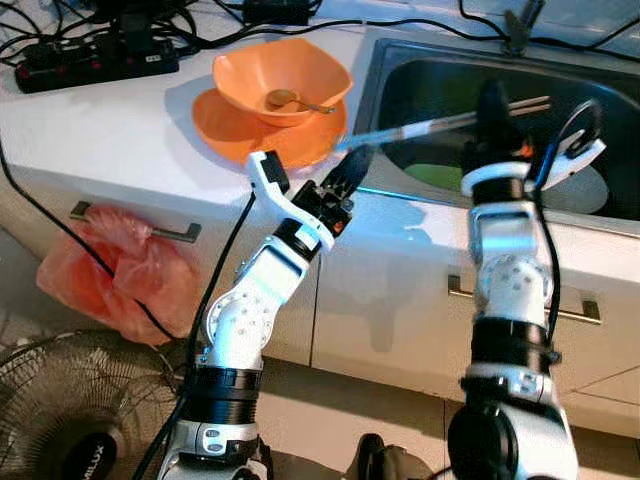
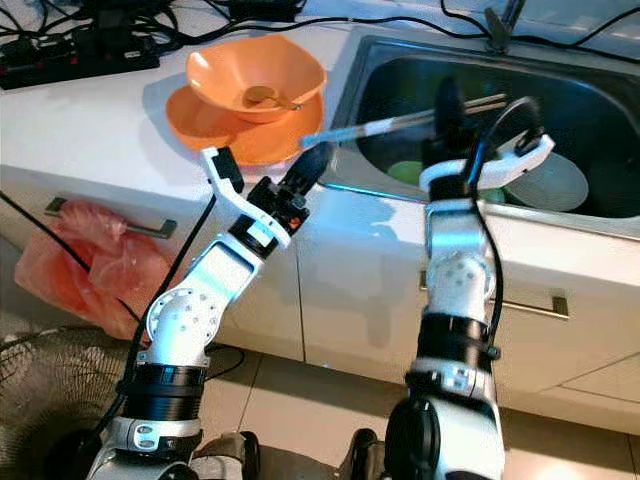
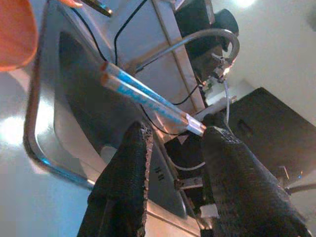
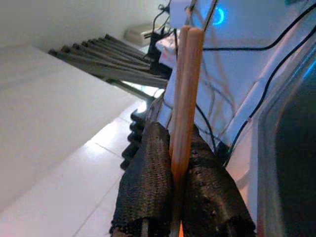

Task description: Kitchen organization

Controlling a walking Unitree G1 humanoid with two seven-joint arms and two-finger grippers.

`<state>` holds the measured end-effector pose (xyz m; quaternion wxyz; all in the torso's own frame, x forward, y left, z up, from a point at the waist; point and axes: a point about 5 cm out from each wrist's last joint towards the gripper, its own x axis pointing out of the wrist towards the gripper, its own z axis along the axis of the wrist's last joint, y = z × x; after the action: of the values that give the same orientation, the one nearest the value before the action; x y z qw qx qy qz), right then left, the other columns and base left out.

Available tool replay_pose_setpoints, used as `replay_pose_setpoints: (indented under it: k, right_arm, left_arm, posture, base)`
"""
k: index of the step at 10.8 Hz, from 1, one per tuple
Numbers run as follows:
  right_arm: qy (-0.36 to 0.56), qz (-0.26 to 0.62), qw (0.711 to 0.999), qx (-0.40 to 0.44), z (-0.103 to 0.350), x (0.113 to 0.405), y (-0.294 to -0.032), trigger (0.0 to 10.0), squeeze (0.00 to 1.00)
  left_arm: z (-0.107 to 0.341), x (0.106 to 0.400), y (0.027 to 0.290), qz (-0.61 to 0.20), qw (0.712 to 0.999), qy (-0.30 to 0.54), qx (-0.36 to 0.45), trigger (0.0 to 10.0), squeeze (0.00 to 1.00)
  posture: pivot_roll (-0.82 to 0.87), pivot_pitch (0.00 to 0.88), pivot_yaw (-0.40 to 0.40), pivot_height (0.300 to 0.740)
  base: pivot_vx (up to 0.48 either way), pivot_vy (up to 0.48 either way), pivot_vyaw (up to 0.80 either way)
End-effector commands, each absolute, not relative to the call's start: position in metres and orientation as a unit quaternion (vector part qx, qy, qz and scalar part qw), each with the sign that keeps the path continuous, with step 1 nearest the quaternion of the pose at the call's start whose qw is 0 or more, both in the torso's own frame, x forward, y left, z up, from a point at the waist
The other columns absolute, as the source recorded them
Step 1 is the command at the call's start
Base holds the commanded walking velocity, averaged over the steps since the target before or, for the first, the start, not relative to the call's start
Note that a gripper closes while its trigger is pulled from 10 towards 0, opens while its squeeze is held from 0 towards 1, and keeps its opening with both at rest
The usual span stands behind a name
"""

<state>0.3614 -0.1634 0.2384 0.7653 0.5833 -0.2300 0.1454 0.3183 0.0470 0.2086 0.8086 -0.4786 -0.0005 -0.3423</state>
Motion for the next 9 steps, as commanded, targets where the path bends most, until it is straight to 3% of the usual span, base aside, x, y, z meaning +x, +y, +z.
replay_pose_setpoints:
  k: [1,3,5,7,9]
  right_arm:
    - [-0.240,0.129,0.757,0.594,0.241,0.362,-0.171,0.0,0.00]
    - [-0.253,0.094,0.773,0.574,0.245,0.364,-0.183,0.0,0.00]
    - [-0.271,0.062,0.794,0.540,0.252,0.366,-0.200,0.0,0.00]
    - [-0.281,0.053,0.819,0.497,0.256,0.364,-0.205,0.0,0.00]
    - [-0.282,0.052,0.835,0.469,0.256,0.364,-0.205,0.0,0.00]
  left_arm:
    - [0.210,0.314,0.037,-0.355,0.802,0.001,-0.480,10.0,0.00]
    - [0.209,0.314,0.036,-0.355,0.825,0.000,-0.441,10.0,0.00]
    - [0.209,0.317,0.036,-0.344,0.888,-0.013,-0.304,10.0,0.00]
    - [0.214,0.317,0.038,-0.349,0.922,-0.032,-0.163,10.0,0.00]
    - [0.216,0.314,0.038,-0.380,0.921,-0.043,-0.076,10.0,0.00]
  posture:
    - [0.15,0.147,-0.011,0.740]
    - [0.15,0.147,-0.011,0.740]
    - [0.15,0.142,-0.010,0.740]
    - [0.15,0.140,-0.008,0.740]
    - [0.15,0.136,-0.006,0.740]
  base:
    - [0.000,0.000,0.00]
    - [0.000,0.000,0.00]
    - [0.000,0.000,0.00]
    - [0.000,0.000,0.00]
    - [0.000,0.000,0.00]
